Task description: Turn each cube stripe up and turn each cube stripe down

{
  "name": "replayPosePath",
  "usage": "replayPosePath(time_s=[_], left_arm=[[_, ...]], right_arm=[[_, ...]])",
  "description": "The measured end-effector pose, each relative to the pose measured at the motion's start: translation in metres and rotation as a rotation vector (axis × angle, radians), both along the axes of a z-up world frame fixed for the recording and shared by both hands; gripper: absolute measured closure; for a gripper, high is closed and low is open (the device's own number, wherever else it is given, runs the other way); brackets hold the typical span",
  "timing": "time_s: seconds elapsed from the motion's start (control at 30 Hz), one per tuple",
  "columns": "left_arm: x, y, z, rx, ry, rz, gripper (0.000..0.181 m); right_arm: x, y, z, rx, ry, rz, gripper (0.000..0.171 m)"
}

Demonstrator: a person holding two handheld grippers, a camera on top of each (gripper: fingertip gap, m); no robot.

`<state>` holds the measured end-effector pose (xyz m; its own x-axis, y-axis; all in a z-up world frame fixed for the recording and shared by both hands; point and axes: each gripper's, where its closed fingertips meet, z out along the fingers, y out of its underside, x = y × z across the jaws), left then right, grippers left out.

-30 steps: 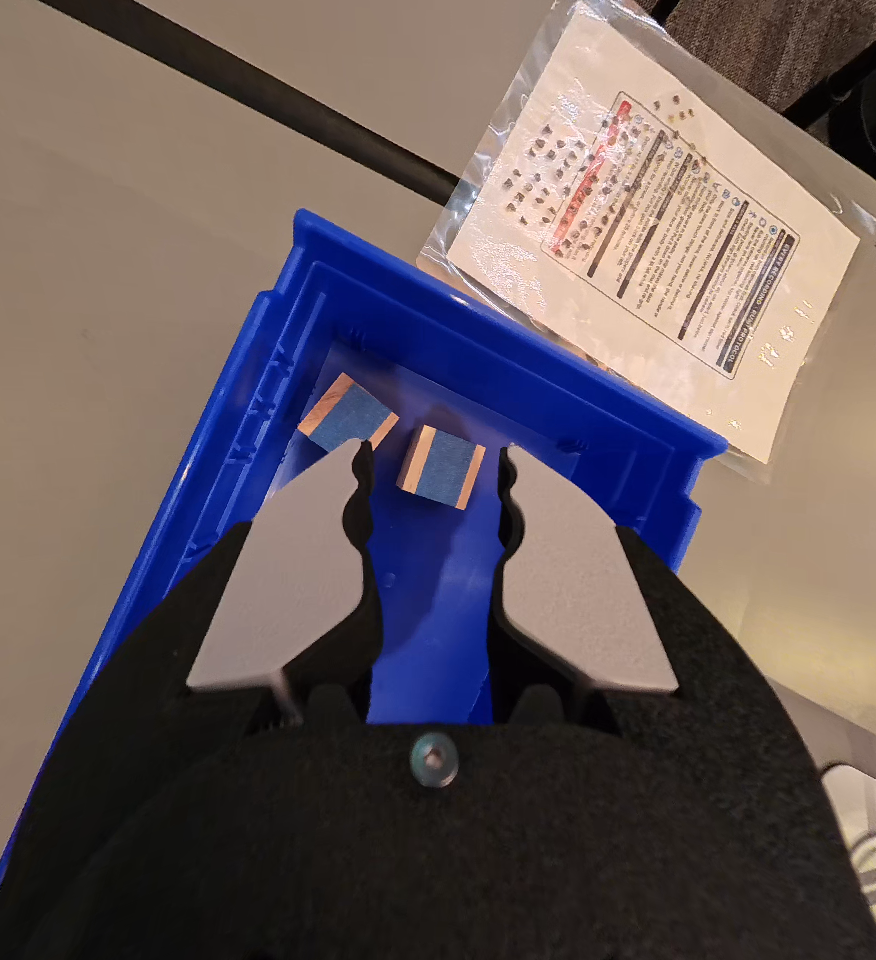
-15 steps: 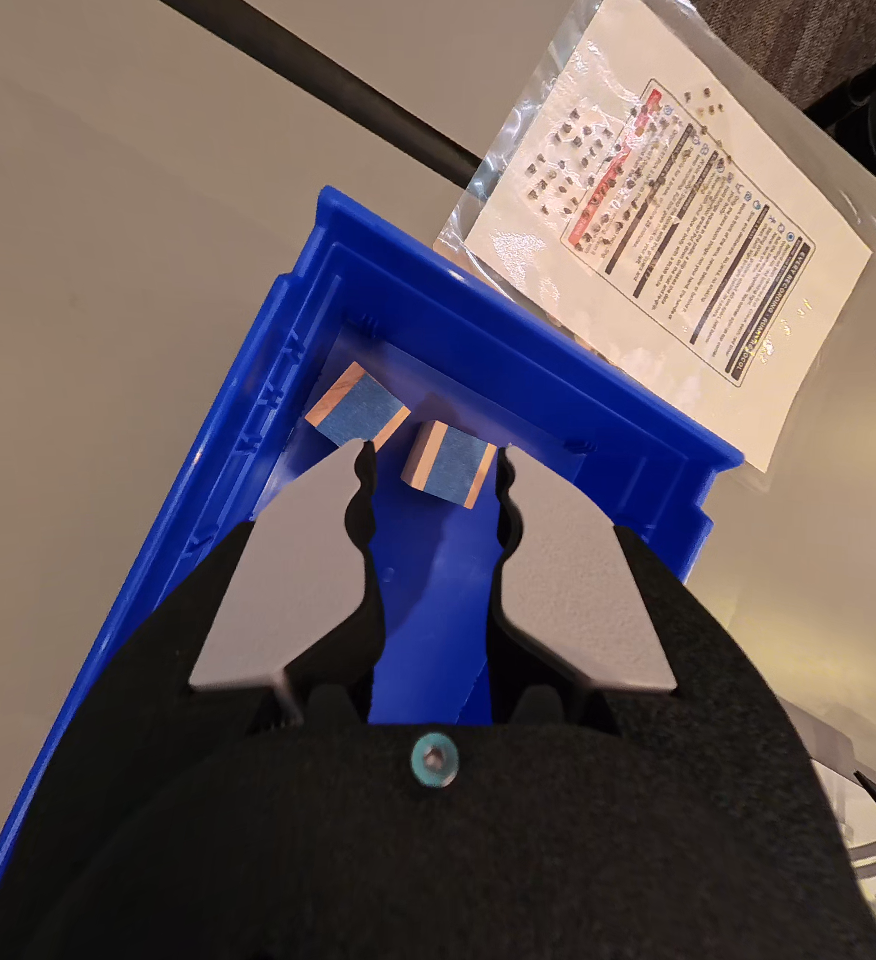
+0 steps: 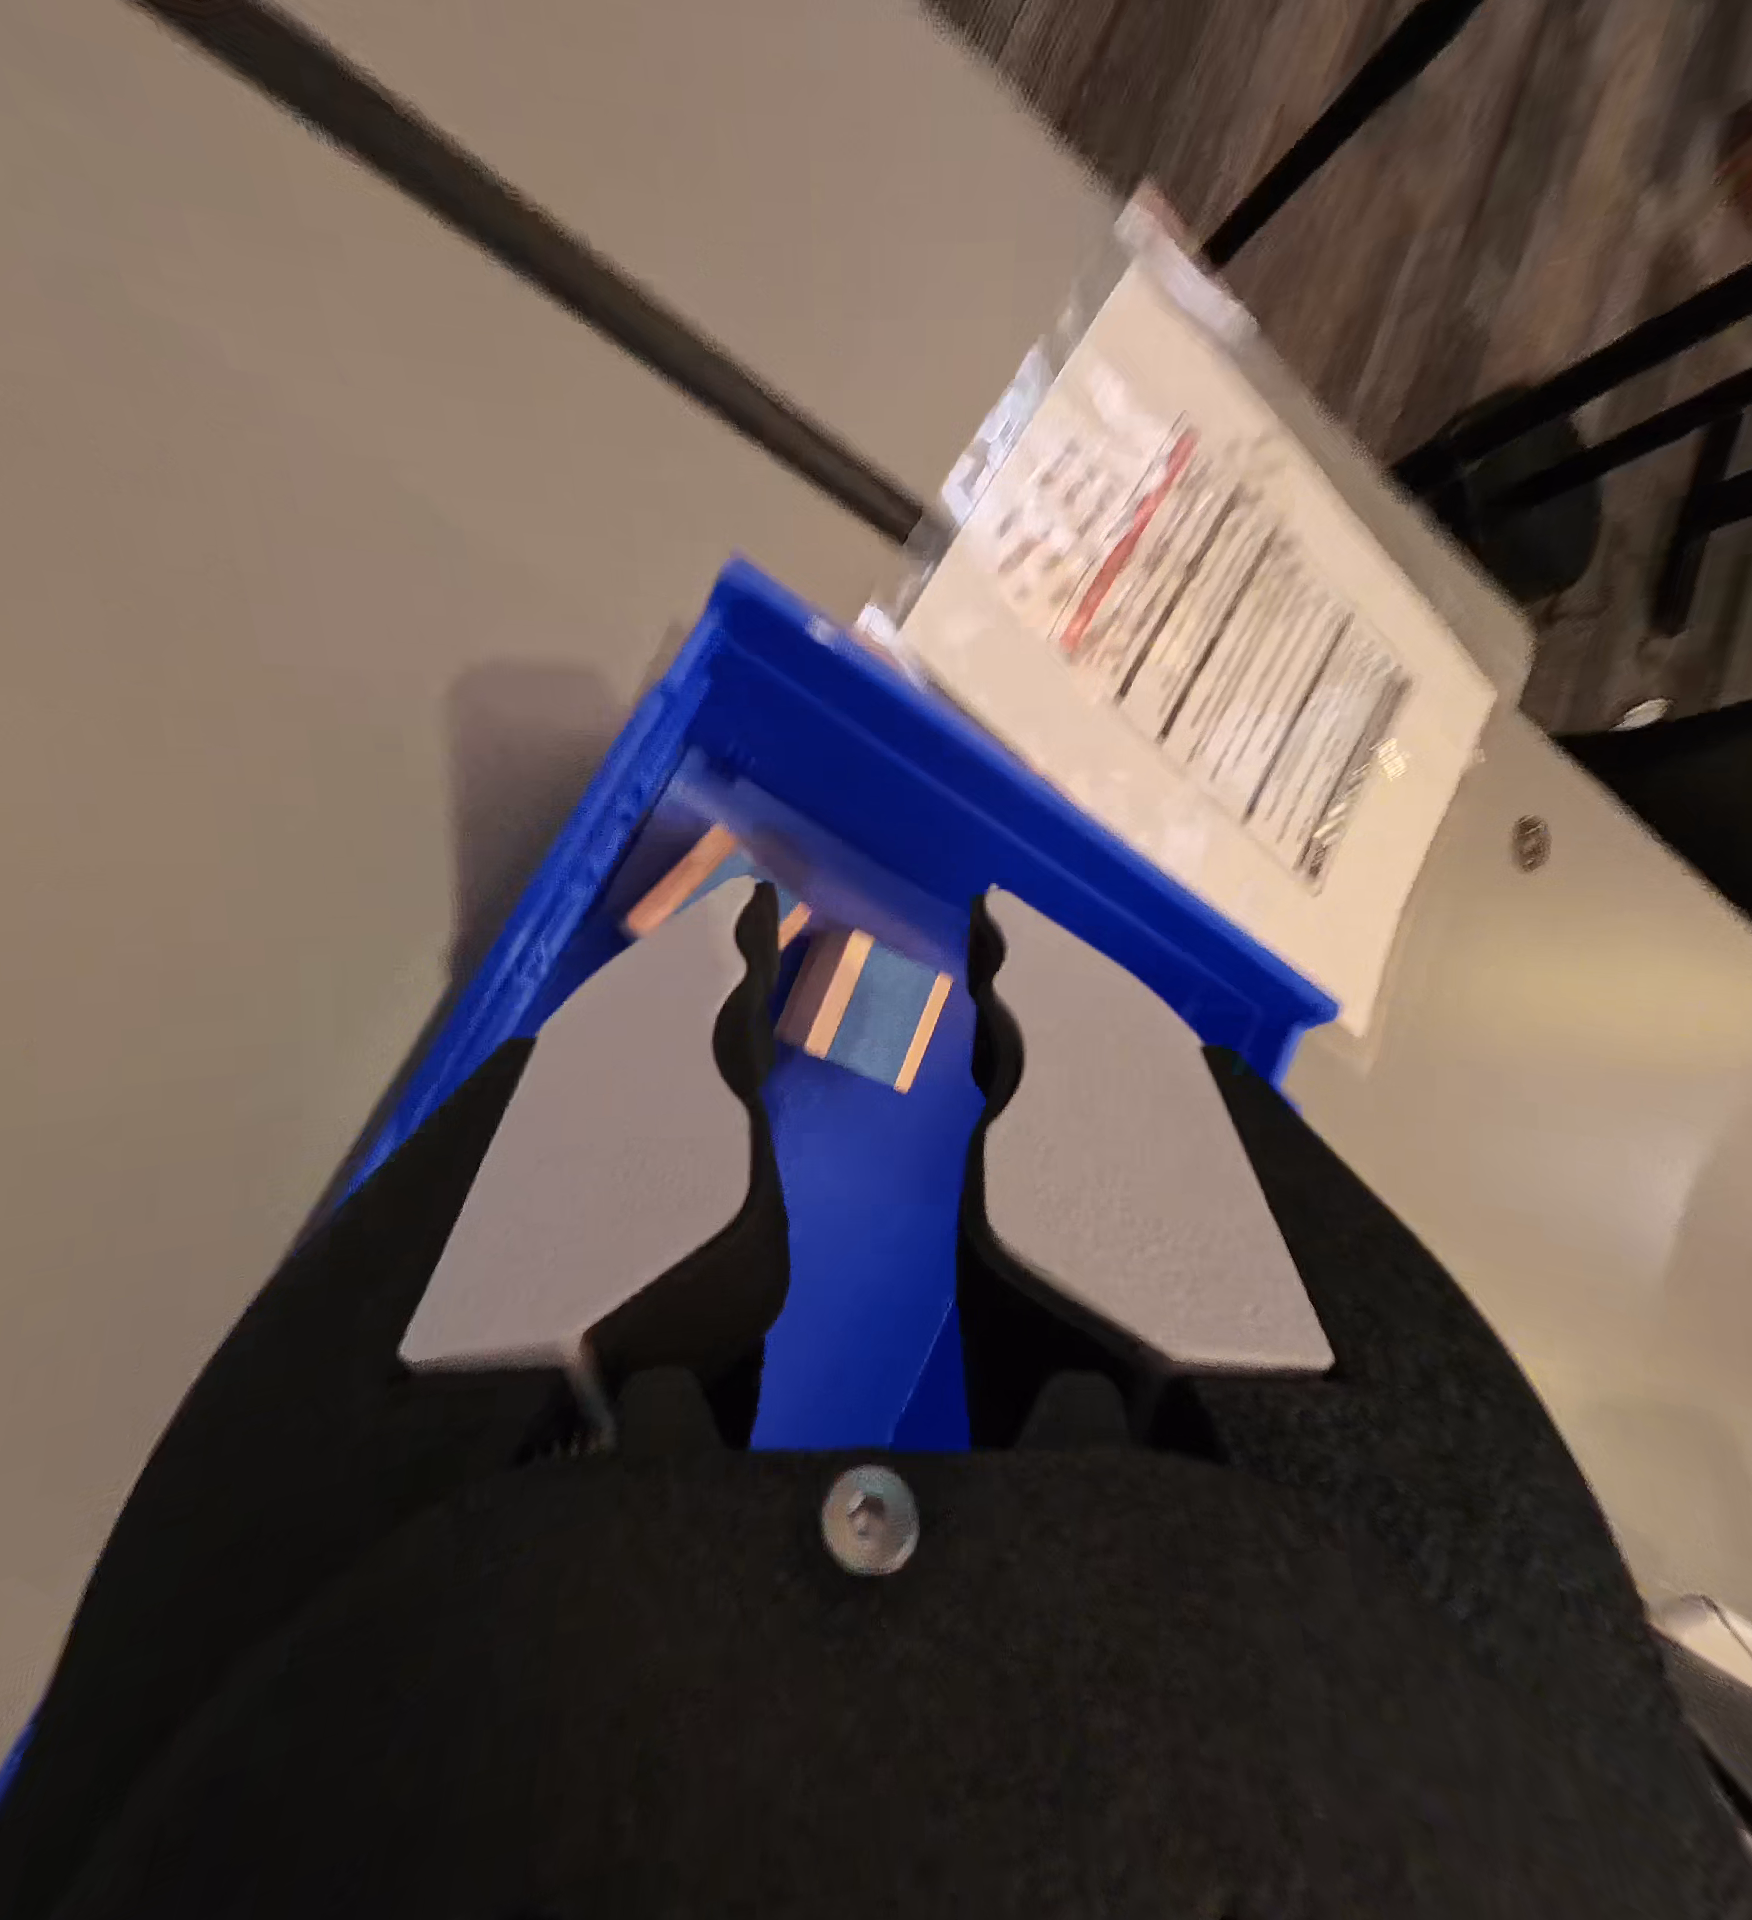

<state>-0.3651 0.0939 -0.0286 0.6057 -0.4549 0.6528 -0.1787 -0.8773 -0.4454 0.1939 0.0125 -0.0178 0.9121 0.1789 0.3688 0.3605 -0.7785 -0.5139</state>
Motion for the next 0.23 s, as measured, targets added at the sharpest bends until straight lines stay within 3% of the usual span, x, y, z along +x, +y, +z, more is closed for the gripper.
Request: replayPosePath(time_s=[0.1,0.23], left_arm=[[0.041,-0.022,0.062,0.084,-0.332,-0.146,0.134],[0.094,-0.065,0.124,0.097,-0.672,-0.357,0.134]], right_arm=[[-0.027,0.013,0.044,0.237,0.003,0.062,0.134],[-0.124,0.008,0.101,0.535,0.048,0.420,0.114]])
